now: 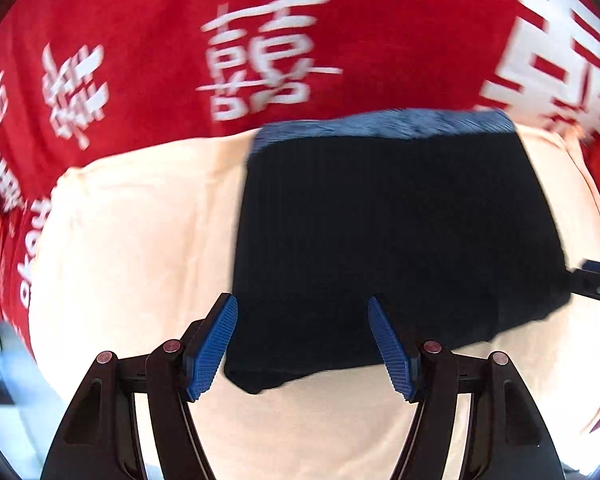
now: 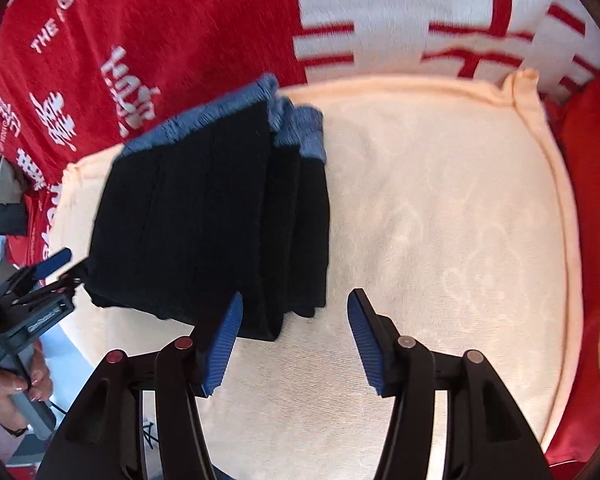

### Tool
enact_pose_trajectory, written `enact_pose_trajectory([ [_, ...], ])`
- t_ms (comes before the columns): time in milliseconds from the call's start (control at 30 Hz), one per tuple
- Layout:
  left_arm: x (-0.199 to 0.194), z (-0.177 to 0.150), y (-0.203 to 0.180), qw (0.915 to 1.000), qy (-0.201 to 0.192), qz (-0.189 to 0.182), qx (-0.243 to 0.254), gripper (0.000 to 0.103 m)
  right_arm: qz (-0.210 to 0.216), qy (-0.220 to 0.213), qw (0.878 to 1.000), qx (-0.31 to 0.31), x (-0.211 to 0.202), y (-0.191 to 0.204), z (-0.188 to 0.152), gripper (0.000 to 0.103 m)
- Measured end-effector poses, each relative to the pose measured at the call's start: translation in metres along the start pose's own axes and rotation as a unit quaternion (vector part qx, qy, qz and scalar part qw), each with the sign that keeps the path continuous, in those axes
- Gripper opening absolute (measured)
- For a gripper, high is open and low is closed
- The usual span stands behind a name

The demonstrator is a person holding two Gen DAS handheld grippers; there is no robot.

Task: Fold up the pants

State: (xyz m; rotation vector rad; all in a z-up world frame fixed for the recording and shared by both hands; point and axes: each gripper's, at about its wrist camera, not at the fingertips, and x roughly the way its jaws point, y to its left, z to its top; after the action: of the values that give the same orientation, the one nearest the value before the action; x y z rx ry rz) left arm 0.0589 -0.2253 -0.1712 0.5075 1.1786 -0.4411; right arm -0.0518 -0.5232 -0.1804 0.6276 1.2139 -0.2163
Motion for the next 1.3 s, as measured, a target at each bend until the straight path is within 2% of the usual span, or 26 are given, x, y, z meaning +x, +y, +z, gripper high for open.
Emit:
enact_pose_trajectory([
  [67,0.012,0.000,0.014,0.9997,0.015,-0.006,-0.018,0.073,0.014,-0.016,1.000,-0.010,-0.010,0.012,0.000,0.039],
  [100,0.024,-0.001,0.019,0.9991,0.034,-0.010,-0.025,0.085,0.023,-0.018,1.000,-0.012,-0.012,0.018,0.000,0.038],
  [133,0.032,-0.002,0.025,0.9985,0.042,-0.013,-0.032,0.086,0.036,-0.015,0.999,-0.015,-0.010,0.024,-0.001,0.038],
  [200,0.044,-0.007,0.034,0.9963,0.055,-0.036,-0.055,0.086,0.045,-0.002,0.999,-0.025,0.000,0.036,-0.002,0.038],
  [300,0.046,-0.009,0.041,0.9943,0.056,-0.056,-0.071,0.086,0.021,0.034,0.999,-0.029,0.026,0.042,-0.009,0.038],
  [367,0.048,-0.009,0.041,0.9936,0.063,-0.064,-0.068,0.086,0.005,0.049,0.999,-0.013,0.034,0.037,-0.016,0.038],
  [467,0.046,-0.008,0.039,0.9949,0.063,-0.064,-0.045,0.086,0.010,0.061,0.998,0.028,0.034,0.022,-0.030,0.038],
  [600,0.045,-0.007,0.038,0.9961,0.058,-0.061,-0.026,0.086,0.000,0.077,0.996,0.052,0.030,0.006,-0.047,0.038],
  [800,0.049,-0.007,0.042,0.9947,0.064,-0.073,-0.033,0.086,-0.001,0.074,0.994,0.076,0.020,-0.005,-0.054,0.038],
  [1133,0.043,-0.008,0.036,0.9953,0.061,-0.074,-0.010,0.086,0.014,0.072,0.994,0.086,0.020,-0.004,-0.045,0.038],
  [1200,0.036,-0.007,0.037,0.9955,0.045,-0.081,-0.015,0.086,0.018,0.070,0.994,0.088,0.018,-0.006,-0.044,0.039],
  [1300,0.025,0.001,0.044,0.9941,0.019,-0.105,-0.015,0.086,0.021,0.062,0.994,0.090,0.012,-0.012,-0.043,0.047],
])
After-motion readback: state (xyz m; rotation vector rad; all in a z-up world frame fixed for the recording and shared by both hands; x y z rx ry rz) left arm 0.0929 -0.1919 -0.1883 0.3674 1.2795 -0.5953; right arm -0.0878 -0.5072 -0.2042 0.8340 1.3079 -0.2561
